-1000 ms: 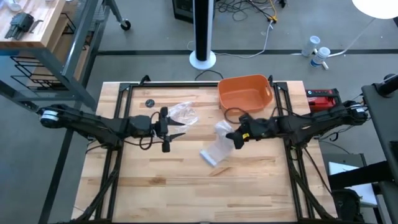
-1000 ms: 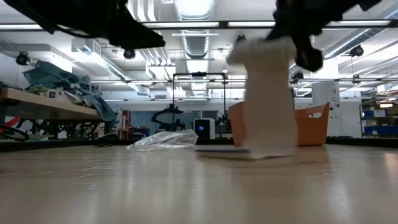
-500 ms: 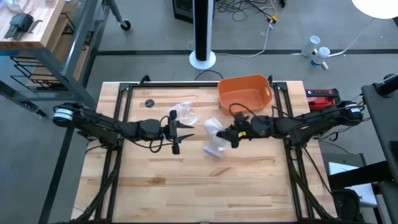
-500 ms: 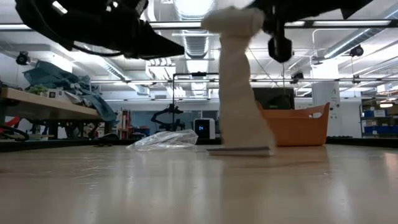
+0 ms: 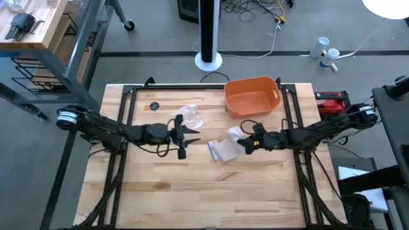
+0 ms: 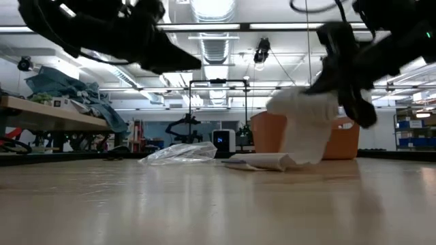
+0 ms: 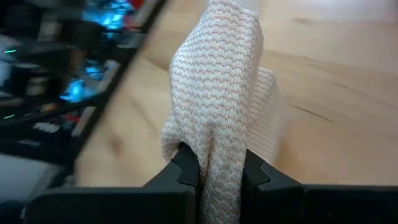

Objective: Roll bandage
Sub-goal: Roll the brown bandage

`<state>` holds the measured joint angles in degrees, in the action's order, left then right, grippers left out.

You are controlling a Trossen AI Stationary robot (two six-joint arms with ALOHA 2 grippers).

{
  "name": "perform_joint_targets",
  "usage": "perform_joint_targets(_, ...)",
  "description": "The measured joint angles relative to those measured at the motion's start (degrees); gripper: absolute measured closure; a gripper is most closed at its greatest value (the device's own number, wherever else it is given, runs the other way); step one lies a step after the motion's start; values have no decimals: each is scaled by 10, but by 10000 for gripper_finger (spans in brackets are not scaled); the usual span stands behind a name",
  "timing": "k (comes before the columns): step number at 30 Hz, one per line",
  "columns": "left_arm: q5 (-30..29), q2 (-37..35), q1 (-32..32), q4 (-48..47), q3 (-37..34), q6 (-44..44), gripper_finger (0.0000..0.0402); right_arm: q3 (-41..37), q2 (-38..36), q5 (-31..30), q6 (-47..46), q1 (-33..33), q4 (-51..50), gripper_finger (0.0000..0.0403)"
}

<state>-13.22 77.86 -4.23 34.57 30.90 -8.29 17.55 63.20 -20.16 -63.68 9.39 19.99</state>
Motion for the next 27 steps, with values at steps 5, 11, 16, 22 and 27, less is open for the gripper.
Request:
perform_joint_targets(5,-8,73,0,19,37,0,286,-48,-4,-2,-7,-4,174,368)
perform_joint_targets(11,-8,180,-1,9,97,3,287,-64,-2,-33,-38,-4,93,368)
perform_joint_targets(16,2,234,0,-21,131,14,287,-63,-2,-43,-19,-4,89,368)
perform_joint_targets(22,33,287,1,-82,162,14,287,-49,-2,-55,21,-8,86,368)
perform_joint_targets(27,33,328,1,-122,202,14,287,-32,-3,-54,46,-8,86,368)
